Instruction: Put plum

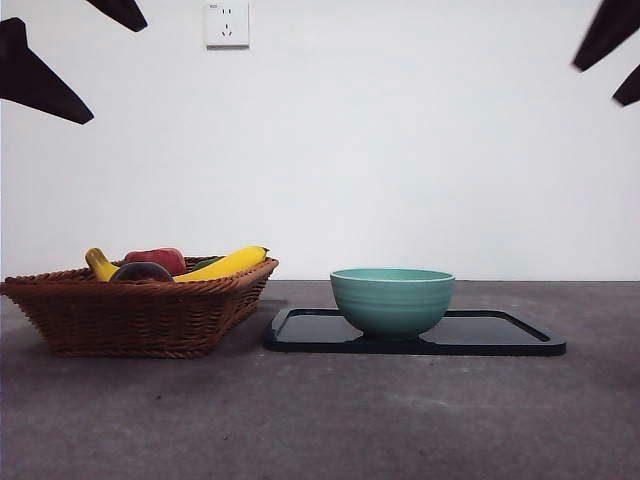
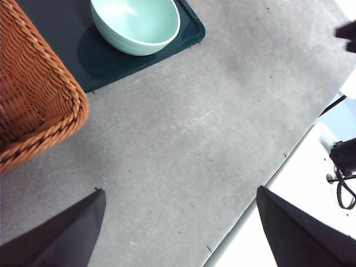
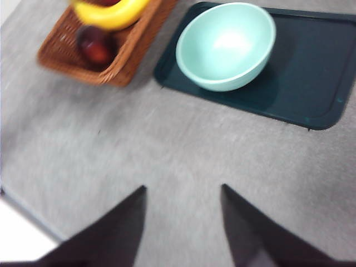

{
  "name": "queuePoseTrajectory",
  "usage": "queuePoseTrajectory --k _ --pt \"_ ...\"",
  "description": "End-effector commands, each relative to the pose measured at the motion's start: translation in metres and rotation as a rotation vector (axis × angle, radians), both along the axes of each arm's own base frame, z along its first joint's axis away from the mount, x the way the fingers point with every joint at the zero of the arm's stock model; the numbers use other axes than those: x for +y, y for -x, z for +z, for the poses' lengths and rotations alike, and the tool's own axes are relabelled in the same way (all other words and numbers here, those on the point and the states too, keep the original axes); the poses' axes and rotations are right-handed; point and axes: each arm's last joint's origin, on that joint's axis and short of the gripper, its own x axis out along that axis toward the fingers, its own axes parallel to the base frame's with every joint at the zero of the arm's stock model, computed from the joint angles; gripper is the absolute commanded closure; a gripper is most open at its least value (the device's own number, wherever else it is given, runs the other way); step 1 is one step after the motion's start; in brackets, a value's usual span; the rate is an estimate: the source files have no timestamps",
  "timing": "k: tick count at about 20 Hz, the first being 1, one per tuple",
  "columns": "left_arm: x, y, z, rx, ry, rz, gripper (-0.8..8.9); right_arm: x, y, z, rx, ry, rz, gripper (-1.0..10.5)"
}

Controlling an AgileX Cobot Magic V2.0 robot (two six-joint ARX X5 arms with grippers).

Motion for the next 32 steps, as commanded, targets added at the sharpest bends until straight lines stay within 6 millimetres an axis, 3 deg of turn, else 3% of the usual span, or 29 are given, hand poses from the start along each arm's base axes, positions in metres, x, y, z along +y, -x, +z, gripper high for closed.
queuePoseTrajectory --k 1,9,12,16,23,28,32 --pt "-0.002 -0.001 0.007 -0.037 0.009 -0.021 3.77 0.008 -0.018 0.006 0.018 -0.035 -0.035 7.0" --pt "-0.002 -0.001 0.007 -0.039 0.009 -0.022 3.77 0.026 -0.129 0.000 0.133 0.044 -0.108 6.7" --pt "-0.002 -0.001 0.007 -0.039 0.009 -0.022 3.77 0.036 -0.169 -0.015 0.187 0.084 -0.103 6.7" --pt "-0.002 -0.001 0.007 -0.042 0.010 -0.023 3.77 0.047 -0.205 -0.045 0.240 0.129 -0.100 6.7" --pt "-0.002 -0.001 0.007 -0.045 0.009 -0.024 3.77 0.056 -0.230 -0.093 0.276 0.181 -0.122 7.3" --pt "-0.002 -0.001 0.007 -0.046 0.009 -0.024 3.77 0.058 -0.235 -0.096 0.246 0.174 -0.121 9.2" --pt "-0.002 -0.001 0.007 -0.044 0.009 -0.024 3.77 0.058 -0.237 -0.092 0.210 0.156 -0.127 9.4"
